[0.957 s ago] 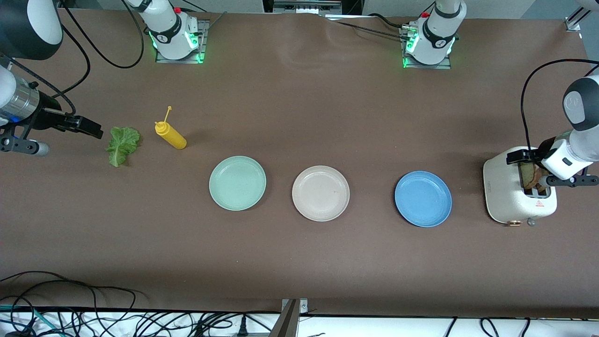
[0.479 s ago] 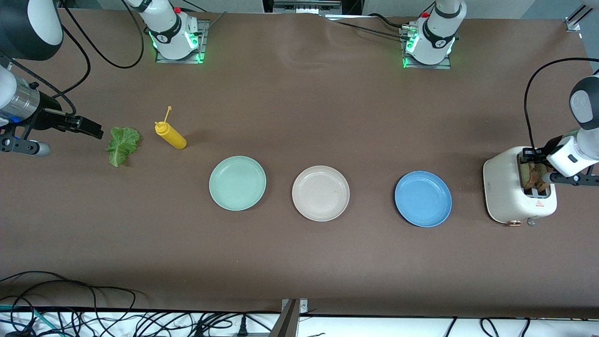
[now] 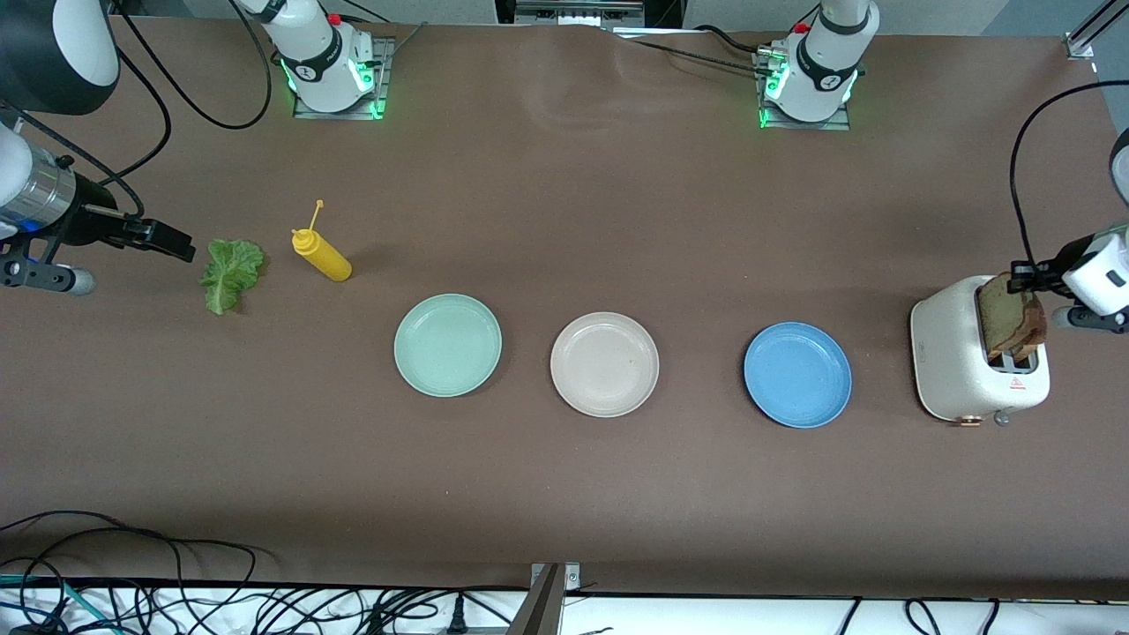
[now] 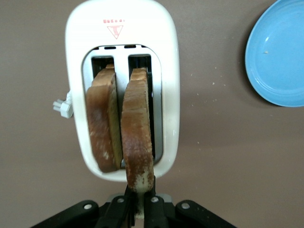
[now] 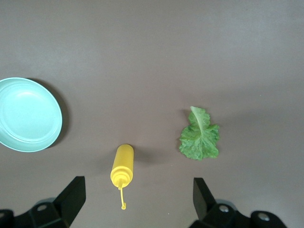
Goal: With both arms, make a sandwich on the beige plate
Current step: 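Grasp the bread slice with the left gripper and lift it out, then carry the bread slice with the left gripper to the beige plate, then lower the bread onto the beige plate and open the left gripper, then raise the left gripper away while the right gripper grasps the lettuce, then carry the lettuce leaf with the right gripper over the beige plate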
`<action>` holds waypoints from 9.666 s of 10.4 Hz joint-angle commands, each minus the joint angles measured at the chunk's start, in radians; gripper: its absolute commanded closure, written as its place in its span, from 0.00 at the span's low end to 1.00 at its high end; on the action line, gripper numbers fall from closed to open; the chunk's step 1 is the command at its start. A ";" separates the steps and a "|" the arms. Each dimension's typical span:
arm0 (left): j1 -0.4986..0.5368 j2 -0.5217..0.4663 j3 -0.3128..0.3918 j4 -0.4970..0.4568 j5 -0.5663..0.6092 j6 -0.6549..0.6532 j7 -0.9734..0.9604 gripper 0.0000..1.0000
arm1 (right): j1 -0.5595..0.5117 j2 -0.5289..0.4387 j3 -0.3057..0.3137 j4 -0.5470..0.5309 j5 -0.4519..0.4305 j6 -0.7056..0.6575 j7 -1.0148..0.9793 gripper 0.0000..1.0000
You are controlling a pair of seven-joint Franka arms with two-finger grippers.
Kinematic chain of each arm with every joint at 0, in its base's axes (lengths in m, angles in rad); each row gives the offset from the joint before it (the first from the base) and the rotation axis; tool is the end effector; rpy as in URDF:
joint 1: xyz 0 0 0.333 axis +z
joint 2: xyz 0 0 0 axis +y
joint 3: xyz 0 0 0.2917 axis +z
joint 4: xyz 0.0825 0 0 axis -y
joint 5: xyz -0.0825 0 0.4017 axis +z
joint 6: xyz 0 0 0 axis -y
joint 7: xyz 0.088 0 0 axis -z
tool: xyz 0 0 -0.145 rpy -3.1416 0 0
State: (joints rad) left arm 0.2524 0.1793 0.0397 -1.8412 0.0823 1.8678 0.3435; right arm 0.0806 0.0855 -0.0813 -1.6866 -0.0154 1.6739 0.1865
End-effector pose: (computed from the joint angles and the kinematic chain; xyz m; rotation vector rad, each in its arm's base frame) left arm 0.5681 0.1800 0.3488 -3.0957 0.1264 0.2657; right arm 0.5905 -0.0014 0.4644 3.0936 -0.2868 -0.1484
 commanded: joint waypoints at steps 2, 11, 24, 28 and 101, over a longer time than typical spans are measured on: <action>-0.011 -0.092 -0.023 0.088 0.008 -0.181 0.022 1.00 | -0.004 -0.003 0.000 0.002 0.014 -0.010 0.002 0.00; -0.082 0.064 -0.340 0.082 -0.554 -0.087 -0.277 1.00 | -0.004 -0.003 0.000 0.002 0.015 -0.010 0.002 0.00; -0.433 0.498 -0.346 0.275 -0.843 0.376 -0.290 1.00 | -0.004 -0.003 -0.008 0.002 0.014 -0.013 0.001 0.00; -0.450 0.523 -0.346 0.287 -0.883 0.404 -0.290 1.00 | -0.004 -0.003 -0.008 0.002 0.015 -0.011 0.001 0.00; -0.323 -0.185 0.101 0.343 -0.239 -0.455 -0.330 0.00 | 0.762 0.604 -0.169 0.398 0.198 0.479 -0.625 1.00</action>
State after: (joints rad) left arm -0.0593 -0.0028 0.1306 -1.5064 -0.1443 1.4283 0.0086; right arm 0.8474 0.6241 -0.2835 -1.3381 0.1600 2.0734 -0.4259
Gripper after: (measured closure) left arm 0.000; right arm 0.916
